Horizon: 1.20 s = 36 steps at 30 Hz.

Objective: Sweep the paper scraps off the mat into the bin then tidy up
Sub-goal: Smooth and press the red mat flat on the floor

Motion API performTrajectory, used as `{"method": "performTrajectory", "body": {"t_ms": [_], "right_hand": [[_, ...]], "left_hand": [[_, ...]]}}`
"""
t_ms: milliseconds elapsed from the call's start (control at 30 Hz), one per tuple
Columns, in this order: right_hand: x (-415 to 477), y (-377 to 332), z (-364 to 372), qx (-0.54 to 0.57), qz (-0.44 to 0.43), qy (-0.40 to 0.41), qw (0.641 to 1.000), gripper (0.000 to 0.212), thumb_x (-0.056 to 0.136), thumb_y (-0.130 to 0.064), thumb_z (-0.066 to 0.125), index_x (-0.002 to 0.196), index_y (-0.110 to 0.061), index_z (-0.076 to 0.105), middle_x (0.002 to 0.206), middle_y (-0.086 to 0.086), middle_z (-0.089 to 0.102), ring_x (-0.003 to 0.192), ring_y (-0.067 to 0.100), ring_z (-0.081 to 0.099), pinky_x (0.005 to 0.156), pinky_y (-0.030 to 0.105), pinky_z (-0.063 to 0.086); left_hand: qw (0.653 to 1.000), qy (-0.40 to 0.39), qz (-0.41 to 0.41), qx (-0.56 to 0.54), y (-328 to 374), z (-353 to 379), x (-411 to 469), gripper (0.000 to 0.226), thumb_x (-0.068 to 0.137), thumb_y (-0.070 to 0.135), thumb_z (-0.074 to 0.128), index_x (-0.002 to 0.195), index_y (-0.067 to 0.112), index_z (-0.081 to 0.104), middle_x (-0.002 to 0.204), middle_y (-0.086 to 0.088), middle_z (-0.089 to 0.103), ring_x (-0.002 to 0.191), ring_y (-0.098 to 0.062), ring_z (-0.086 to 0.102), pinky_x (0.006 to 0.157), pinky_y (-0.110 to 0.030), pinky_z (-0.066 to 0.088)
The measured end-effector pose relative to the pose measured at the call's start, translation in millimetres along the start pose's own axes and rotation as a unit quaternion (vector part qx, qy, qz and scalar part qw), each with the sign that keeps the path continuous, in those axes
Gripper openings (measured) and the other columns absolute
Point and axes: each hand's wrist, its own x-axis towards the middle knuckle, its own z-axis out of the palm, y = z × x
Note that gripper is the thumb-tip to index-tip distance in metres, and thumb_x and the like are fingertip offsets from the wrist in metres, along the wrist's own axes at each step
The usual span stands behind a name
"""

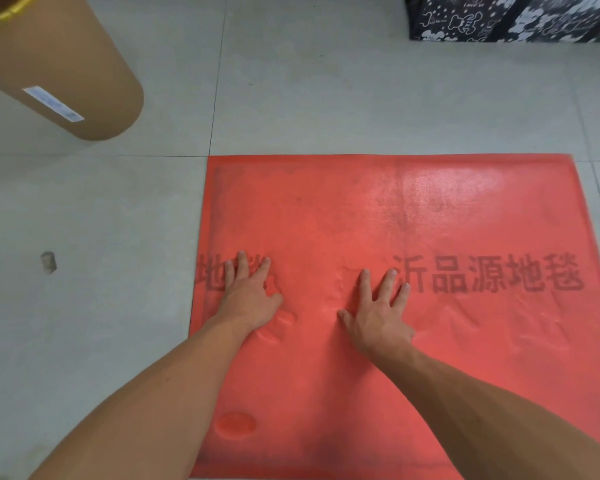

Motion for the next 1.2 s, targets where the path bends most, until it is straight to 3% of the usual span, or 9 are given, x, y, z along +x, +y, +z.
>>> {"method": "performTrajectory", "body": {"t_ms": [300,400,467,600,767,933,1200], "right_hand": [[1,-2,3,-0.006,0.011,0.001,1.000,0.093,0.087,-0.067,0.044,0.148,-0.036,-0.018,0.155,0.008,-0.027,0.142,0.041,-0.018,0.082,0.071,0.041],[0,-4,-2,-0.011,0.007,0.003,1.000,0.091,0.086,-0.065,0.045,0.151,-0.033,-0.011,0.155,0.011,-0.022,0.143,0.042,-0.015,0.087,0.072,0.039],[0,-6,-9,-0.021,-0.011,0.014,1.000,0.088,0.084,-0.063,0.045,0.151,-0.028,0.000,0.158,0.012,-0.014,0.144,0.039,-0.016,0.095,0.075,0.029],[6,-22,-26,-0.016,-0.087,0.059,0.994,0.075,0.085,-0.059,0.044,0.146,-0.032,0.011,0.160,0.007,-0.005,0.145,0.036,-0.016,0.102,0.074,0.019],[45,-62,-53,0.045,-0.138,0.070,0.987,0.074,0.089,-0.057,0.044,0.149,-0.036,0.006,0.160,0.002,-0.010,0.145,0.034,-0.020,0.100,0.077,0.016],[108,-98,-100,0.040,-0.174,0.081,0.981,0.076,0.090,-0.060,0.046,0.152,-0.035,0.008,0.162,-0.004,-0.009,0.145,0.030,-0.021,0.098,0.080,0.012],[162,-95,-134,0.009,-0.082,-0.004,0.997,0.110,0.069,-0.079,0.058,0.149,-0.046,-0.009,0.158,-0.006,-0.026,0.141,0.030,-0.031,0.094,0.084,0.006]], "left_hand": [[1.000,-0.005,0.002,0.014,-2,-2,-1,0.080,0.084,0.041,0.058,0.152,0.041,0.016,0.162,-0.005,-0.012,0.147,-0.032,-0.010,0.119,-0.036,0.002],[0.999,0.018,0.005,0.050,-2,-7,1,0.075,0.083,0.043,0.057,0.150,0.041,0.024,0.163,-0.008,0.003,0.146,-0.036,0.006,0.119,-0.036,0.009],[0.996,0.040,0.014,0.084,-3,-16,7,0.072,0.084,0.045,0.055,0.149,0.039,0.026,0.159,-0.009,0.018,0.140,-0.037,0.021,0.117,-0.038,0.015],[0.993,0.036,0.006,0.111,-3,-33,22,0.085,0.082,0.055,0.057,0.153,0.036,0.013,0.148,-0.005,0.031,0.127,-0.036,0.036,0.109,-0.040,0.031],[0.992,0.036,-0.006,0.119,5,-30,21,0.093,0.079,0.059,0.061,0.154,0.034,0.010,0.144,-0.004,0.026,0.123,-0.034,0.032,0.108,-0.037,0.029],[0.987,0.044,-0.027,0.151,11,-18,17,0.094,0.085,0.052,0.060,0.153,0.032,-0.002,0.147,-0.003,0.016,0.125,-0.034,0.025,0.109,-0.044,0.031],[0.989,0.045,-0.038,0.138,8,-16,20,0.094,0.085,0.052,0.061,0.152,0.035,-0.003,0.148,0.000,0.013,0.122,-0.033,0.024,0.105,-0.042,0.035]]}}
